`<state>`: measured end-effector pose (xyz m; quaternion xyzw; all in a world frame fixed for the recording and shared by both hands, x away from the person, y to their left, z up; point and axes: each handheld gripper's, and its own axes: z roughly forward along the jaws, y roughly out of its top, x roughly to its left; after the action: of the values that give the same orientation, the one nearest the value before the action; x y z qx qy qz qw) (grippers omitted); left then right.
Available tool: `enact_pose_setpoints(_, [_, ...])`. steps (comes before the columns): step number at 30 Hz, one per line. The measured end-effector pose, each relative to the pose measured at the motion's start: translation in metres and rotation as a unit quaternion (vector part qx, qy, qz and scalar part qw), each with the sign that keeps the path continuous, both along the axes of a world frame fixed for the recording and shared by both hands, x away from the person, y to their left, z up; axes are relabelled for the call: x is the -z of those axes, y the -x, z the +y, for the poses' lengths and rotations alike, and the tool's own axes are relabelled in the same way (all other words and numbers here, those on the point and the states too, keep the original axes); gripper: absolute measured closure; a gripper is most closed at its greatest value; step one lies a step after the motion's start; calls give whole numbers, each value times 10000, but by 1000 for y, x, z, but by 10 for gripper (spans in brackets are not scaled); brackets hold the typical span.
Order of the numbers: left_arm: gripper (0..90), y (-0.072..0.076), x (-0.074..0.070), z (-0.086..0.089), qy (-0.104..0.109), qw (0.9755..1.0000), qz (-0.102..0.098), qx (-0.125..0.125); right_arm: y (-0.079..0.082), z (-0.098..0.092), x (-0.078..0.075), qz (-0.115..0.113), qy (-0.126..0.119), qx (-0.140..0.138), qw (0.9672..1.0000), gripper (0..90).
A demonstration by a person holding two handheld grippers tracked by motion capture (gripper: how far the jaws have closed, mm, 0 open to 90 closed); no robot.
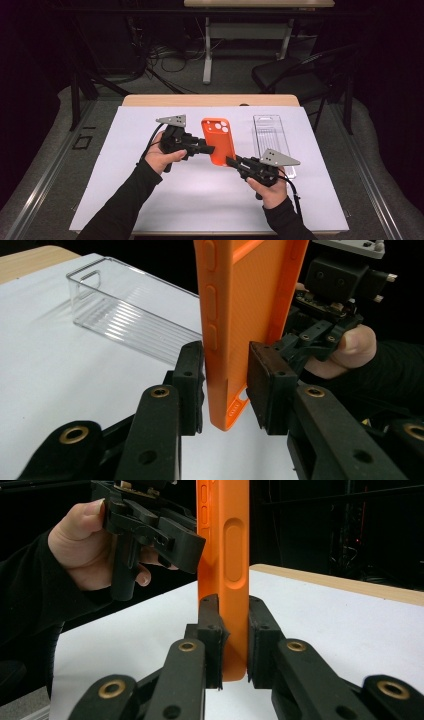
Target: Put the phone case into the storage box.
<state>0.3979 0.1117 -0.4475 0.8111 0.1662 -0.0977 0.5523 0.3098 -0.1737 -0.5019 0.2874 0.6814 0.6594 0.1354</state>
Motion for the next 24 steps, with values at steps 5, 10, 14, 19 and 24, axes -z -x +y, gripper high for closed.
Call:
enact_pose_setpoints(5, [728, 0, 0, 0, 4, 10000, -92, -13, 0, 0, 0, -6, -4, -17, 10000, 807])
enact_pose_setpoints(10, [758, 0, 1, 0, 17, 9999, -117, -3, 0, 0, 0, -8, 3, -28, 10000, 808])
enact_pose_setpoints(14, [777, -1, 1, 1, 21, 9999, -142, 19, 0, 0, 0, 0, 23, -29, 10000, 807])
enact_pose_setpoints(19, [786, -3, 2, 1, 19, 9998, -176, 54, 0, 0, 0, 7, 26, -25, 10000, 808])
enact_pose_setpoints(24, [794, -4, 3, 2, 41, 9998, -189, 96, 0, 0, 0, 17, 37, -21, 10000, 807])
